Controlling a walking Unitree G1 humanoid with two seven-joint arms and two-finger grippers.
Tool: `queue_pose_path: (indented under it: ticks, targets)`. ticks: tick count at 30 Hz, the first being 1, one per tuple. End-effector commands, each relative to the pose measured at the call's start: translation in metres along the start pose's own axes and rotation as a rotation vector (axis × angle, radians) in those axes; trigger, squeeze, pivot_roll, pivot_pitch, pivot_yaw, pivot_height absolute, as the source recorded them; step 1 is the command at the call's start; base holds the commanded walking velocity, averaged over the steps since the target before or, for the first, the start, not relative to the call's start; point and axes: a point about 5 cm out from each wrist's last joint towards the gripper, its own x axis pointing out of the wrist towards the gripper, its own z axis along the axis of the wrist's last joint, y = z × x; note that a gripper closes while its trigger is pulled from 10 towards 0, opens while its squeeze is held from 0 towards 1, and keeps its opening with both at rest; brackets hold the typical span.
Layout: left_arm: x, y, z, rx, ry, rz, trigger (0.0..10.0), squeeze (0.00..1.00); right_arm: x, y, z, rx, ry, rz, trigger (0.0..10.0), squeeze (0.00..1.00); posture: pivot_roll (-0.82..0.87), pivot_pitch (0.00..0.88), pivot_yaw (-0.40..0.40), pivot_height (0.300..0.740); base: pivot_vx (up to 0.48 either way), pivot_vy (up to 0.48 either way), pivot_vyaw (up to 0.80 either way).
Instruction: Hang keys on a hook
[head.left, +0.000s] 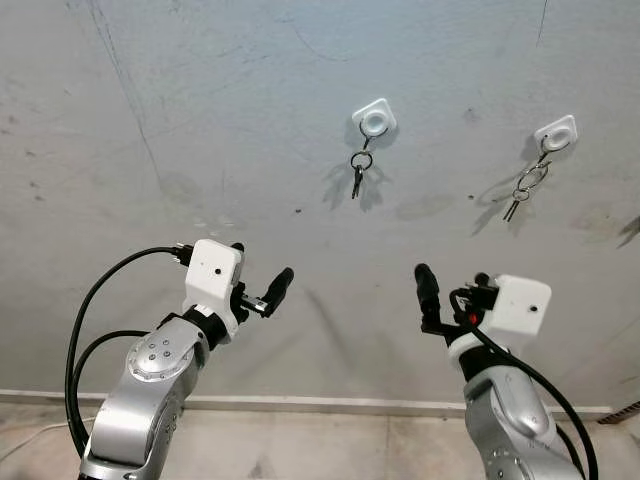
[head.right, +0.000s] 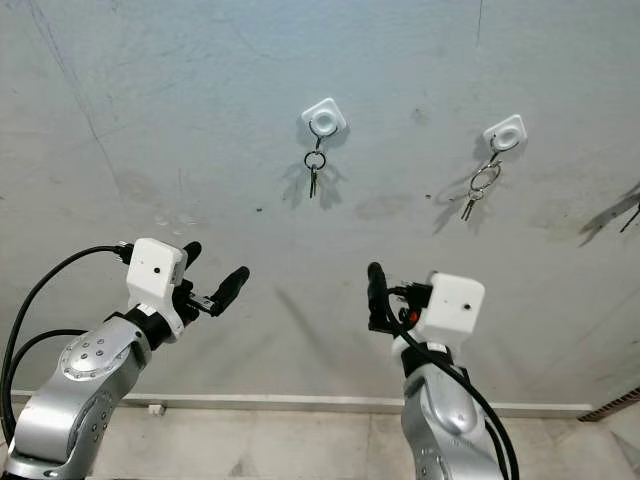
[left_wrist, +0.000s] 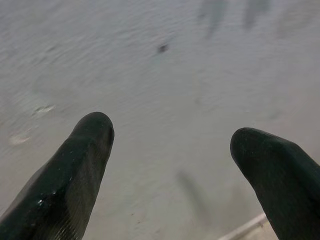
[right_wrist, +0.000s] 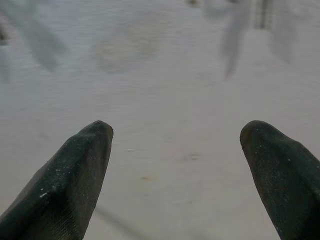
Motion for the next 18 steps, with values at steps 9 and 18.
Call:
queue_pose_path:
  ticks: [9,18]
  targets:
    - [0.008,-0.008,-0.001,0.007,0.022,-0.062,10.0,0.00,0.002,-0.003,-0.010,0.029,0.008,-0.046,10.0,0.00,0.11,0.000,0.017,0.740,0.000,0.000,0.00]
    - [0.011,-0.002,0.000,0.014,0.000,0.018,10.0,0.00,0.011,0.001,-0.003,-0.015,0.004,0.019,10.0,0.00,0.12,0.000,-0.035,0.740,0.000,0.000,0.00]
